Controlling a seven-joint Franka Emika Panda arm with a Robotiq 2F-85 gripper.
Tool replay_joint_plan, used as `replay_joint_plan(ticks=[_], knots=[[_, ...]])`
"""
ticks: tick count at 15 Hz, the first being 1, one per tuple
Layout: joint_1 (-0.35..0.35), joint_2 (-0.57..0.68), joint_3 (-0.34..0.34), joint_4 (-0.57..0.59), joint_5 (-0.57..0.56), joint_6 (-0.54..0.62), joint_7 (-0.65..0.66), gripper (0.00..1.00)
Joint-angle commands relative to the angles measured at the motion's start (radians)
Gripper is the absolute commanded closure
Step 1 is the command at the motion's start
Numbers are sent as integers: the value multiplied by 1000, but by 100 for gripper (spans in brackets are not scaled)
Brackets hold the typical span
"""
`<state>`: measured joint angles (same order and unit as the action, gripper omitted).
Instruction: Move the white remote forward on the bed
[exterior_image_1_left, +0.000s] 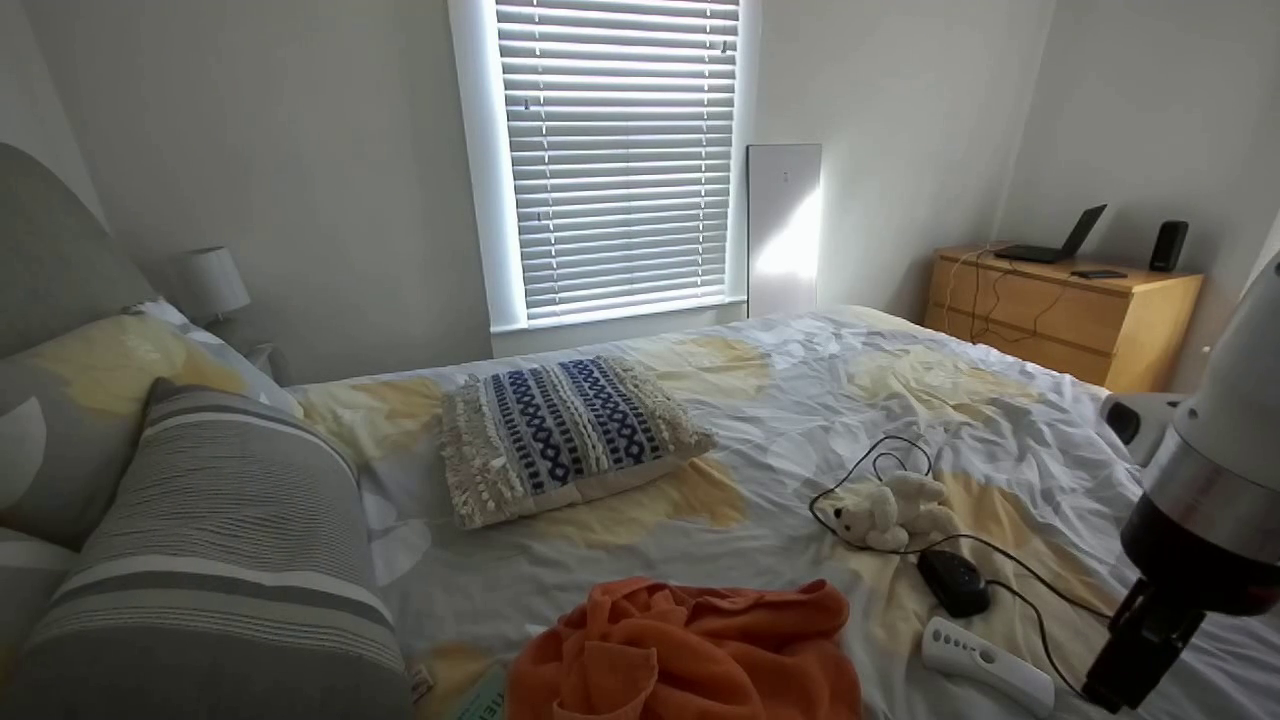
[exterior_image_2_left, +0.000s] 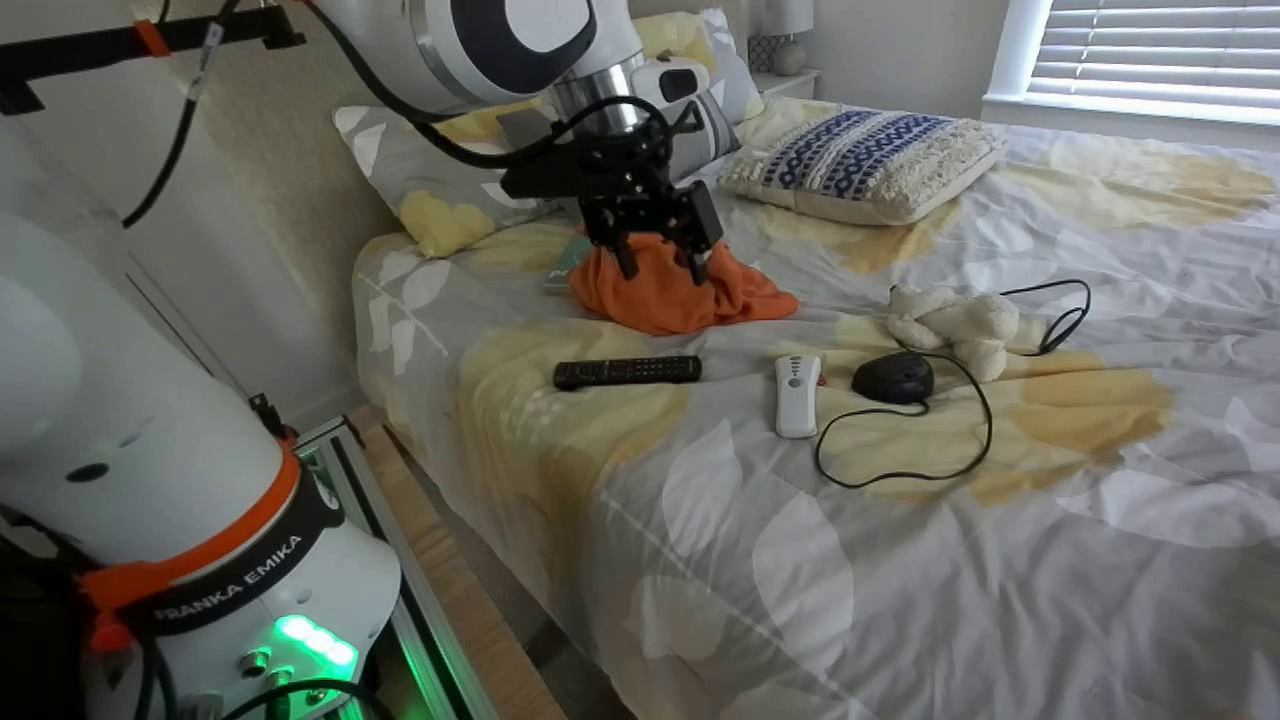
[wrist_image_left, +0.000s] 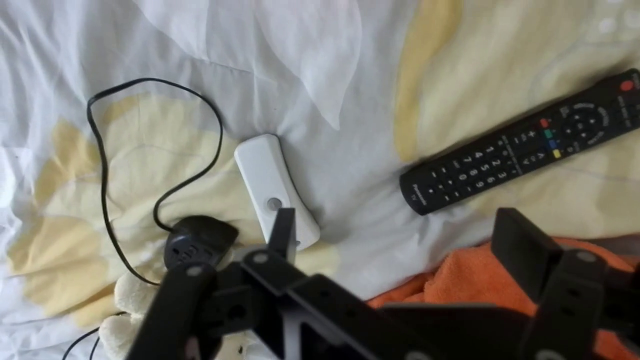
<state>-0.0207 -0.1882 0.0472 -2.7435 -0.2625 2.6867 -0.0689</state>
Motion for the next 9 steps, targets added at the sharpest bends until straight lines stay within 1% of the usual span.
replay_joint_plan(ticks=[1, 2, 5, 7, 9], knots=[[-55, 116, -82, 35, -41, 73, -139, 0], [-72, 139, -99, 45, -55, 101, -160, 0], [-81, 230, -154, 77, 12, 206, -315, 0], [-87, 294, -157, 98, 44, 275, -362, 0], [-100, 359, -140, 122, 81, 338, -380, 0]])
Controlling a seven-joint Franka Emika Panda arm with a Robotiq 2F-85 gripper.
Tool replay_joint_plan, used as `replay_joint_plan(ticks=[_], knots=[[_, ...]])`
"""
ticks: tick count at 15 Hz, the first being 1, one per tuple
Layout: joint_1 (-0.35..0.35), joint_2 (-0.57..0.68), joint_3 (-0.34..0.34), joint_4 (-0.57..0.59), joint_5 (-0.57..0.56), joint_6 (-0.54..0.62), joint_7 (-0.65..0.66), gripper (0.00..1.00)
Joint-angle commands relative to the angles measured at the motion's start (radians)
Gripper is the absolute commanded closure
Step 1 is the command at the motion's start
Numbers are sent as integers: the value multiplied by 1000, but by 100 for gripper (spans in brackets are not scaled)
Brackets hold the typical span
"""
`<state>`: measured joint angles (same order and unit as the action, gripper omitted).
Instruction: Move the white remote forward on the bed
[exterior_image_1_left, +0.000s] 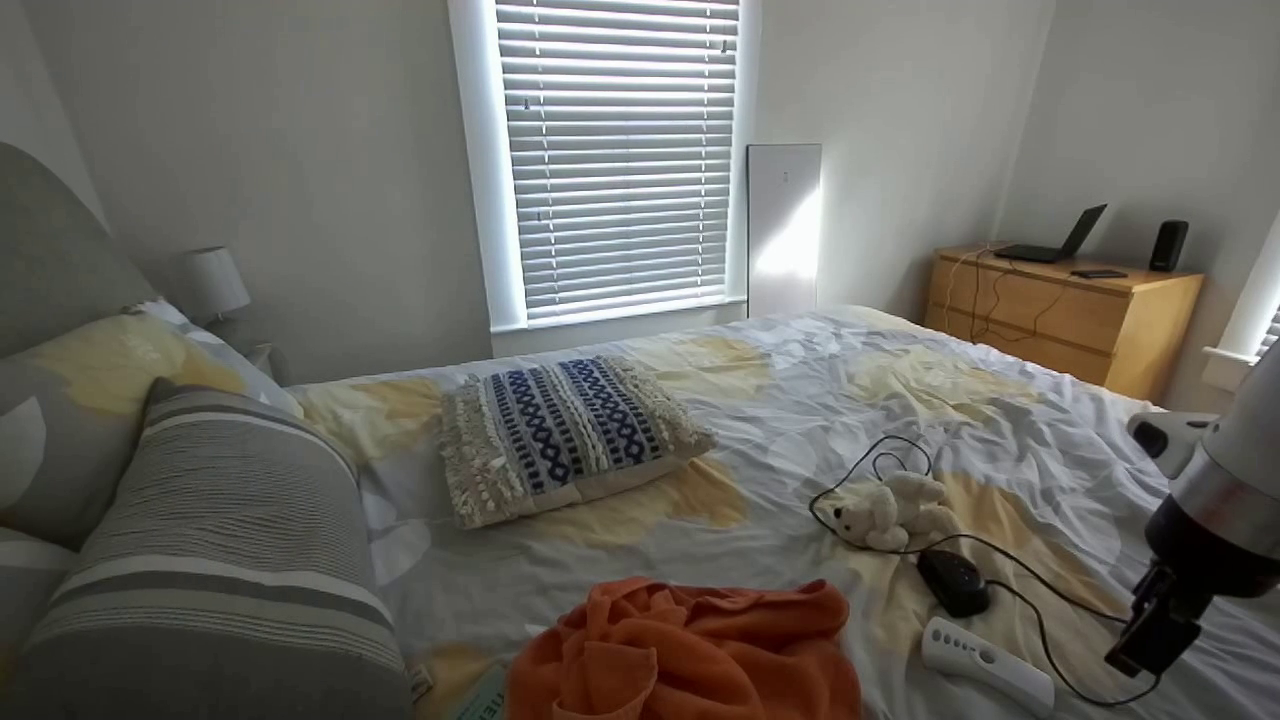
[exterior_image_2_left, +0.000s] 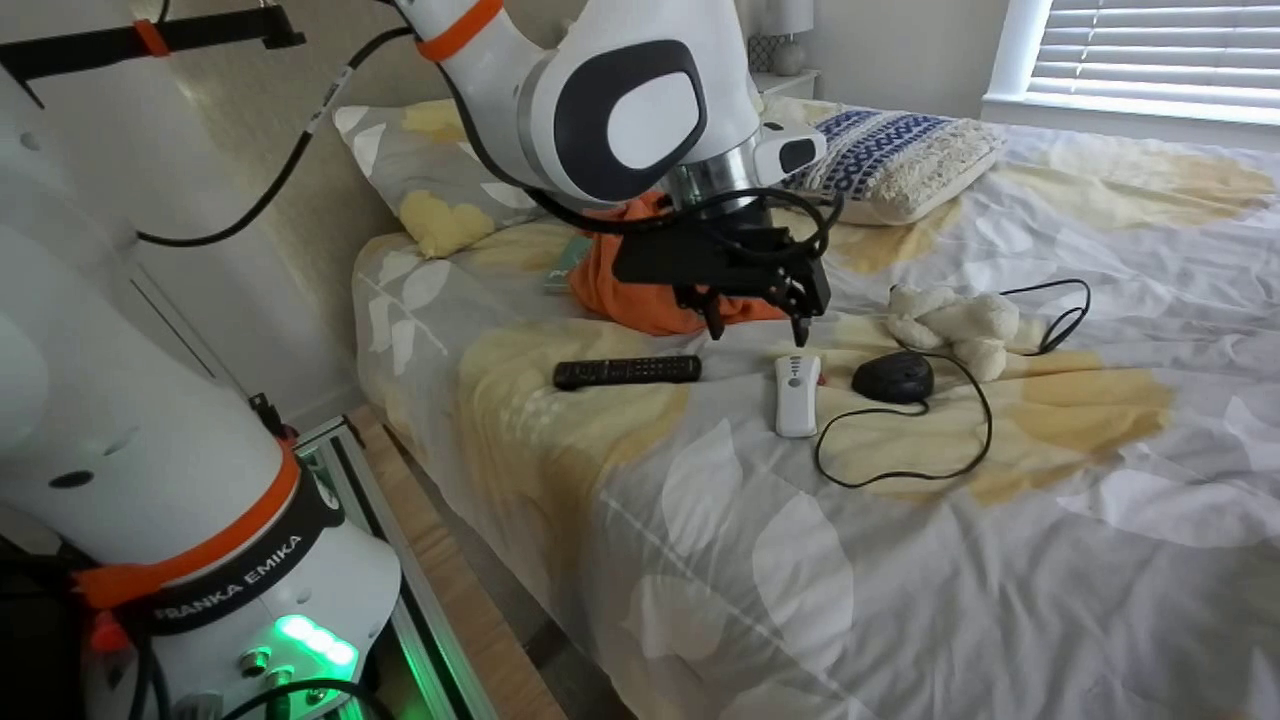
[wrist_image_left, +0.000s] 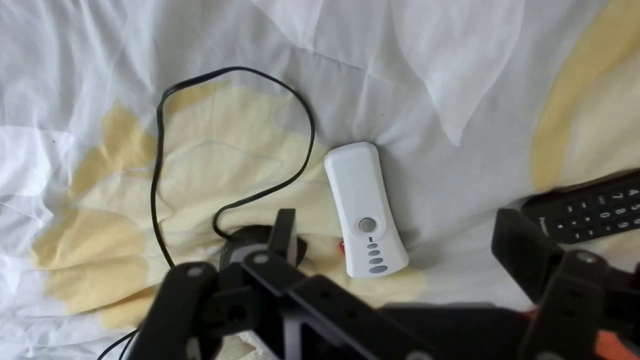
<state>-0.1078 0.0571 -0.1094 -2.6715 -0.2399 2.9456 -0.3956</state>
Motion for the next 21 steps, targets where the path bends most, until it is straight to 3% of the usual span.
replay_joint_plan(ticks=[1, 4, 7, 10, 12, 13, 19, 21], knots=[[-22, 145, 28, 63, 65, 104, -56, 0], [-64, 238, 72, 105, 114, 213, -80, 0], [-194, 323, 208, 146, 132, 262, -116, 0], [-273, 396, 264, 193, 29, 266, -107, 0], [-275, 426, 249, 219, -21, 252, -114, 0], [-245, 375, 235, 181, -5, 245, -59, 0], [-256, 412, 235, 213, -29, 246, -72, 0], [-189, 444, 157, 244, -40, 276, -68, 0]])
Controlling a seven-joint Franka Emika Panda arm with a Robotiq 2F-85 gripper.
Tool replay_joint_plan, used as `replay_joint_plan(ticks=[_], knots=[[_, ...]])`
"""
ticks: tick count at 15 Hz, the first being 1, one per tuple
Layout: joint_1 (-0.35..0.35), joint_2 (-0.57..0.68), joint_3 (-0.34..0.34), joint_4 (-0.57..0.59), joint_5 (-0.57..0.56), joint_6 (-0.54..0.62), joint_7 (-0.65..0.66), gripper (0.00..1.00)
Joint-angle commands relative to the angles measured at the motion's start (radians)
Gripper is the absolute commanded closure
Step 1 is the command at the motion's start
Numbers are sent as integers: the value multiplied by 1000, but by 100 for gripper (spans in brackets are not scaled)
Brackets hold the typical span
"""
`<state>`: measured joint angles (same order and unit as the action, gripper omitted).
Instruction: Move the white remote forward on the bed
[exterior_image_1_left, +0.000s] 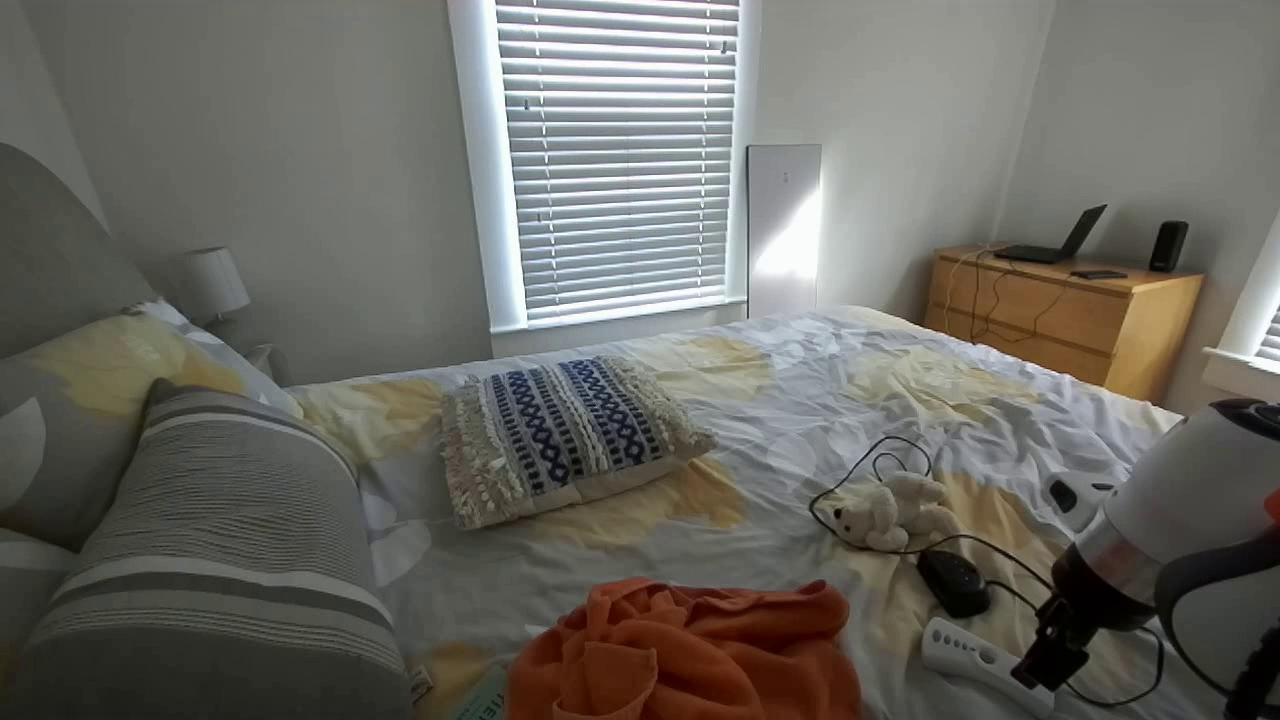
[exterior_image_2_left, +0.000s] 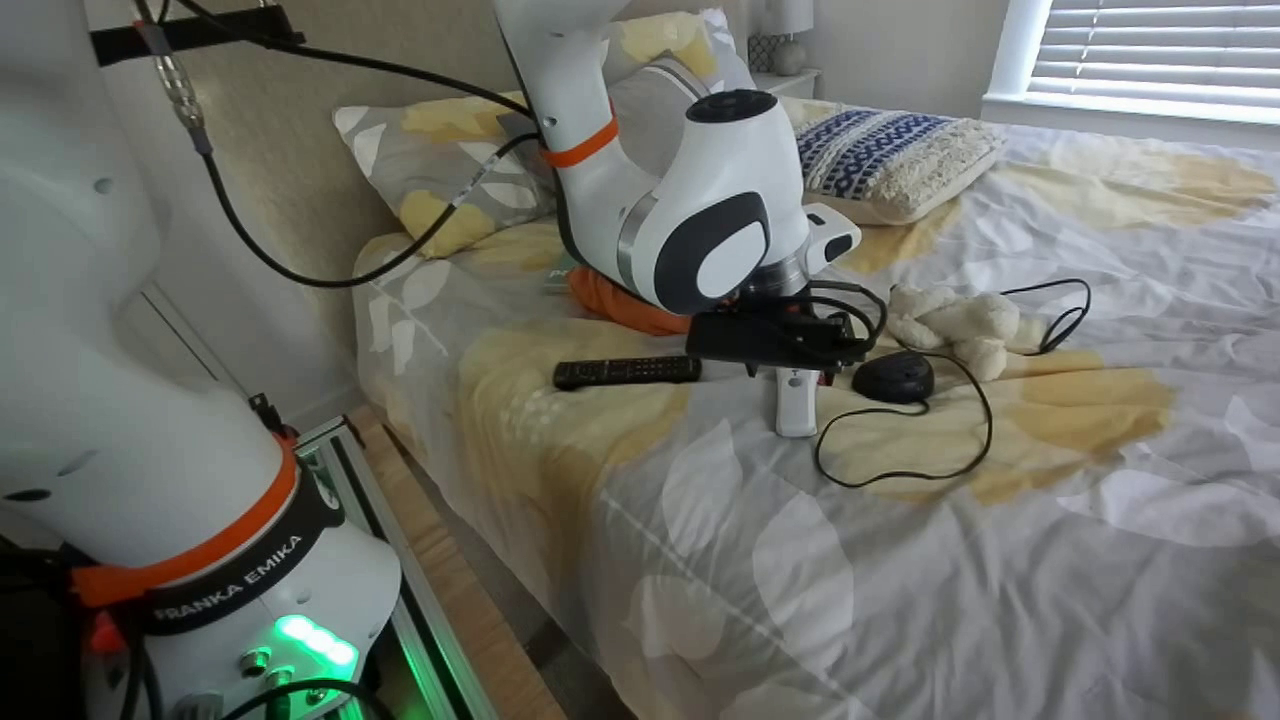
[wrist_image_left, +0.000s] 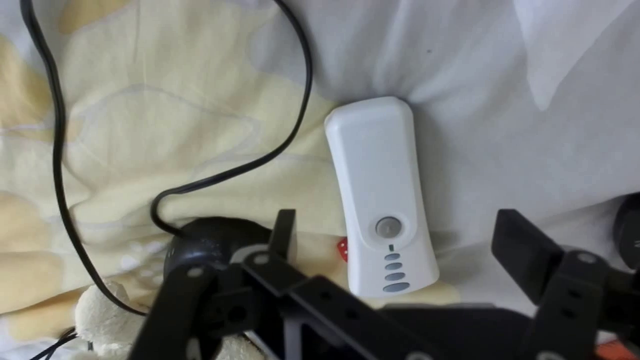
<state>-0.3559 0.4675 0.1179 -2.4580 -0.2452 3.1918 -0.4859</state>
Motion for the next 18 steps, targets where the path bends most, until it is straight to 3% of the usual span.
replay_joint_plan(ticks=[1, 4, 10, 13, 14, 15, 18], knots=[[77, 40, -90, 37, -38, 34, 24, 0], [136, 78, -146, 71, -44, 49, 36, 0], [156, 143, -125, 113, -29, 44, 78, 0], [191, 182, -156, 143, -42, 68, 77, 0], [187, 194, -151, 150, -40, 79, 80, 25], [191, 202, -154, 156, -39, 90, 81, 27], [186, 217, -140, 164, -33, 102, 96, 51]])
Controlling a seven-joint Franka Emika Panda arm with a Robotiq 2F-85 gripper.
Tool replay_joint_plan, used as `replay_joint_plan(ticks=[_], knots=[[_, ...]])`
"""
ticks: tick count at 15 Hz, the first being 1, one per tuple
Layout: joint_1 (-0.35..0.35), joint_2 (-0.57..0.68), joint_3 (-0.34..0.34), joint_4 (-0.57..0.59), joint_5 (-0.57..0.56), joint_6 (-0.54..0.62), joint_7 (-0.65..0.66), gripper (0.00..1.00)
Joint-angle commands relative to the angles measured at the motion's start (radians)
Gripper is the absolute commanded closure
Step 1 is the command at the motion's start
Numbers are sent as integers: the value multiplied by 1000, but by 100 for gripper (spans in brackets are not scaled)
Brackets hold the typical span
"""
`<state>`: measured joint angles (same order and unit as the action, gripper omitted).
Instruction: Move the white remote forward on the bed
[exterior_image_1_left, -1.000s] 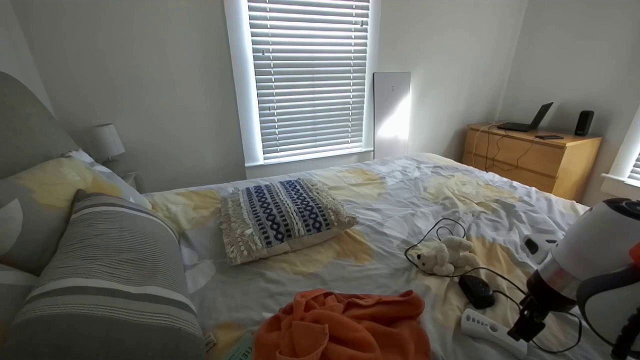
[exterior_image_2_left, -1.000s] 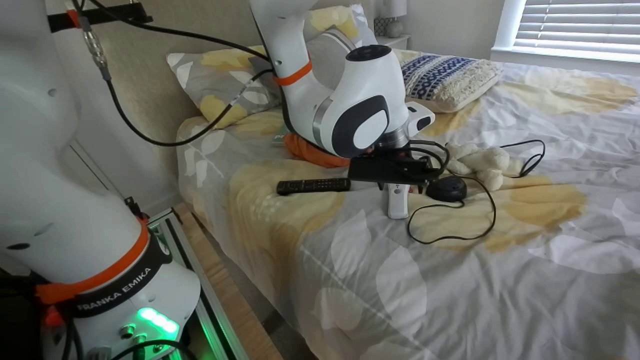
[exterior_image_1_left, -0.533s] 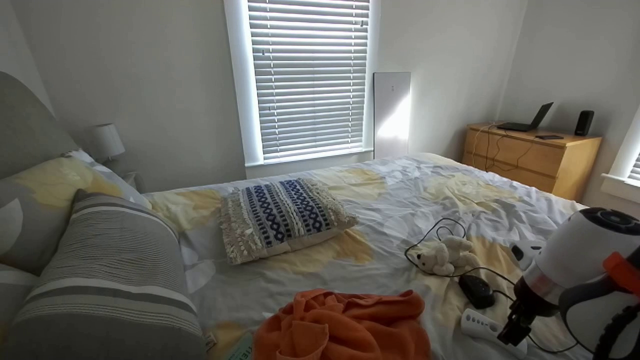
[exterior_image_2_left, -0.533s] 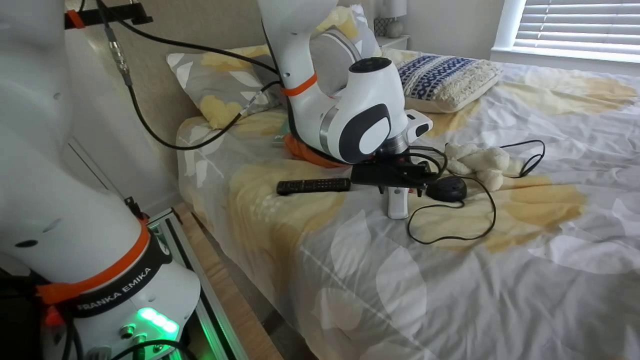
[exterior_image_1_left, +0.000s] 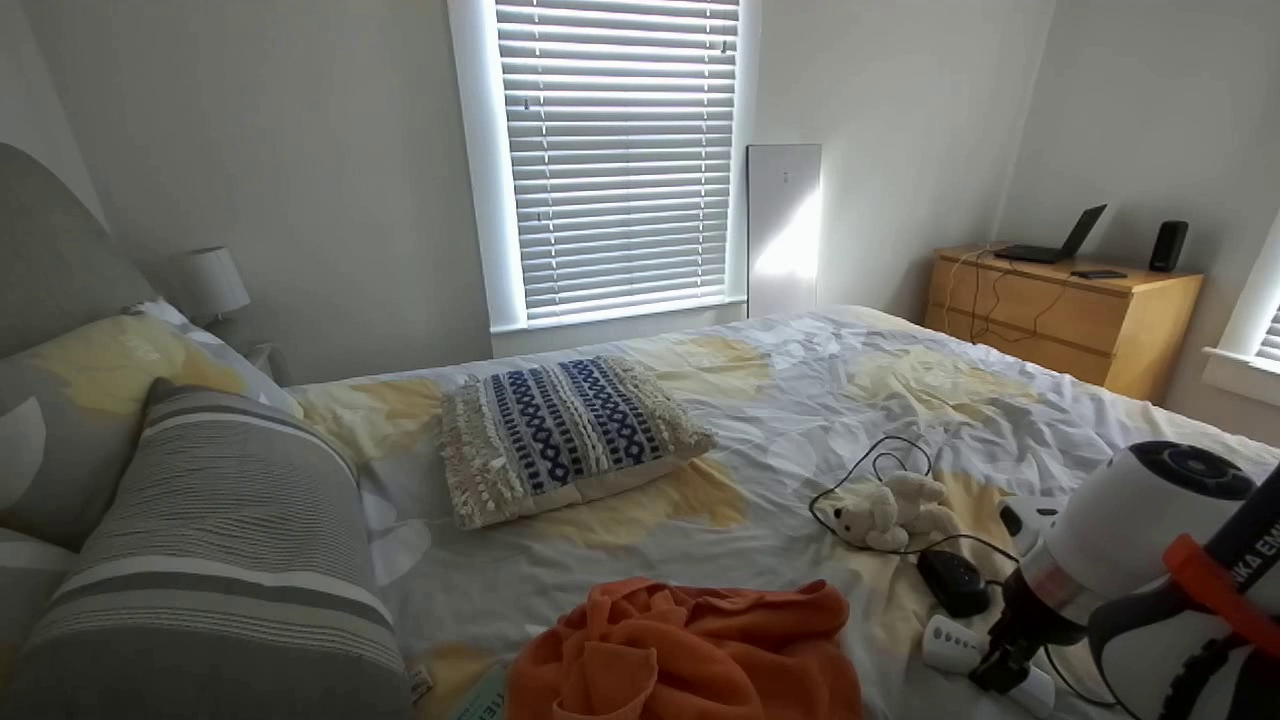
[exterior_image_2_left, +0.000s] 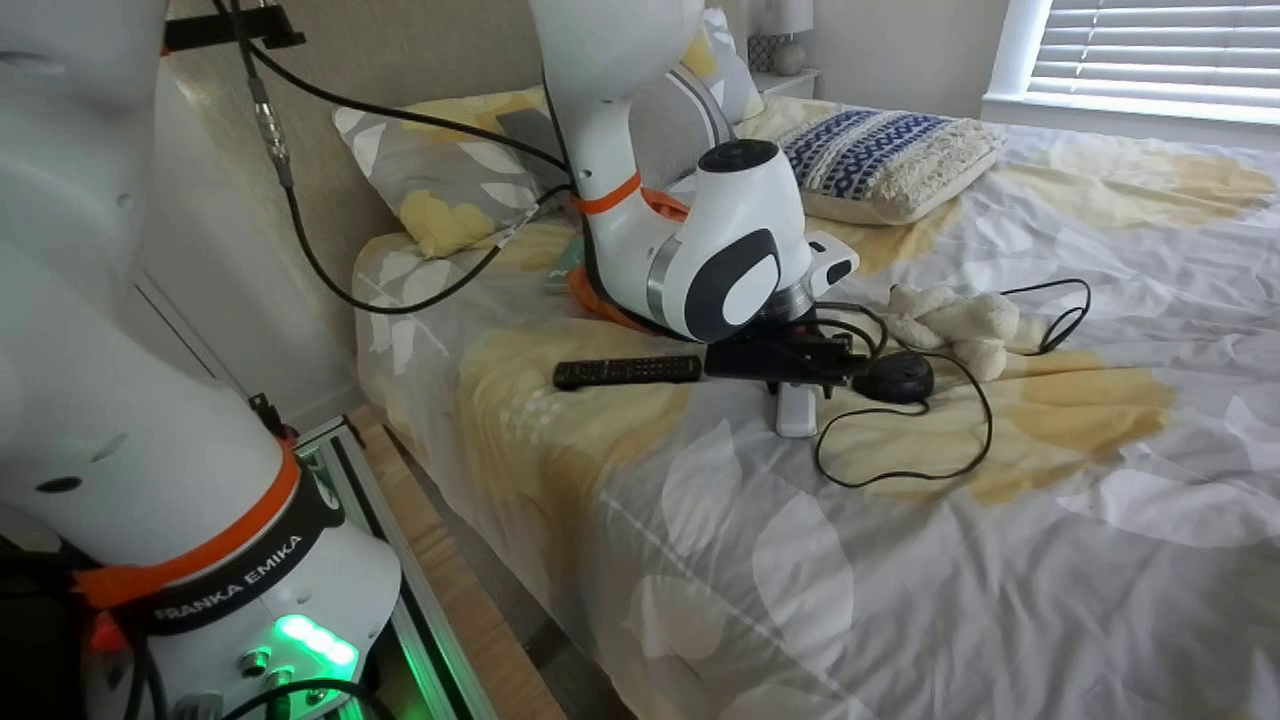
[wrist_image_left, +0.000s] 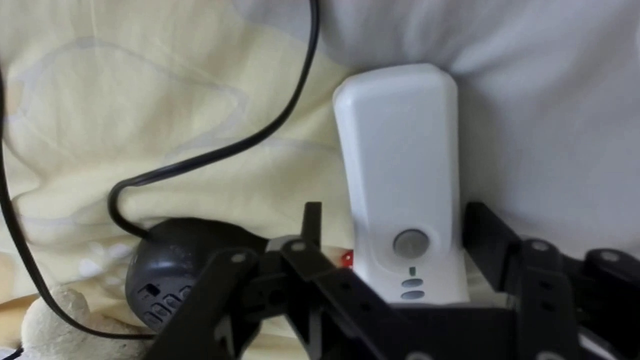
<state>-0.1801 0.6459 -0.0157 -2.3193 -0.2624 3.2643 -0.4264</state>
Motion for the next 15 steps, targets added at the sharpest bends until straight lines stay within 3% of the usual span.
replay_joint_plan(ticks=[1, 3, 6, 10, 12, 15], knots=[[19, 38, -12, 25, -12, 30, 44, 58], [35, 22, -17, 17, -8, 20, 58, 72], [48, -27, -11, 9, -15, 19, 63, 72], [69, -69, -8, 92, -51, 36, 27, 72], [23, -66, 50, 161, -80, -13, 19, 72], [-124, -19, 229, 287, -108, -158, -93, 72]])
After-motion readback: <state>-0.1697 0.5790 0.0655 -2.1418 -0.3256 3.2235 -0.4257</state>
